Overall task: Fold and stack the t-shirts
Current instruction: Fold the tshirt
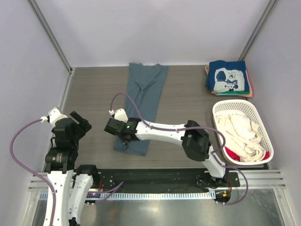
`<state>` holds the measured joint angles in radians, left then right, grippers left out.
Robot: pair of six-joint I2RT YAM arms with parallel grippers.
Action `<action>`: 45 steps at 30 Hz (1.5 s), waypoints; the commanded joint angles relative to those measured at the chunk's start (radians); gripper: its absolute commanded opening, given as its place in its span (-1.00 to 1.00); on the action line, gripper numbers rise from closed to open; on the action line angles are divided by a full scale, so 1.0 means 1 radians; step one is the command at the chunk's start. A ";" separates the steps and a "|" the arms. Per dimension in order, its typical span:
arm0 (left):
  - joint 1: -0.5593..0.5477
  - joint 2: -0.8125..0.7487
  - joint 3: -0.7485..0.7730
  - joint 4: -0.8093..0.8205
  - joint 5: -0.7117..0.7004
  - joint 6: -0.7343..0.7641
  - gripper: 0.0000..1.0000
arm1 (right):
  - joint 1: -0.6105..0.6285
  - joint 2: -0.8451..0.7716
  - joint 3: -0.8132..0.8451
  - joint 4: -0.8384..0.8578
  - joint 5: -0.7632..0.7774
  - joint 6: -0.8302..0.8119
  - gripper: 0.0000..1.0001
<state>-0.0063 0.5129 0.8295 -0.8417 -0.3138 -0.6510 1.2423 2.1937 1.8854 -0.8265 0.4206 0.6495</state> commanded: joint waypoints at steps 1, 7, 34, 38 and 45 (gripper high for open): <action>0.002 0.007 -0.001 0.043 -0.005 -0.002 0.48 | 0.002 -0.147 -0.134 0.053 0.004 0.085 -0.98; 0.002 0.022 -0.003 0.047 0.004 0.005 0.48 | 0.020 -0.253 -0.401 0.194 -0.100 0.176 -0.89; -0.394 0.789 -0.136 0.460 0.226 -0.161 0.38 | -0.842 0.026 -0.059 0.443 -0.608 -0.123 0.15; -0.394 0.820 -0.185 0.467 0.219 -0.167 0.35 | -0.862 0.188 0.087 0.392 -0.629 -0.143 0.15; -0.396 0.822 -0.283 0.504 0.297 -0.232 -0.38 | -0.866 0.334 0.233 0.372 -0.631 -0.163 -0.03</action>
<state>-0.3981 1.3254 0.6102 -0.3595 -0.0666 -0.8349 0.3595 2.4565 2.0514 -0.4072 -0.1898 0.5198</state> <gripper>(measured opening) 0.378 0.523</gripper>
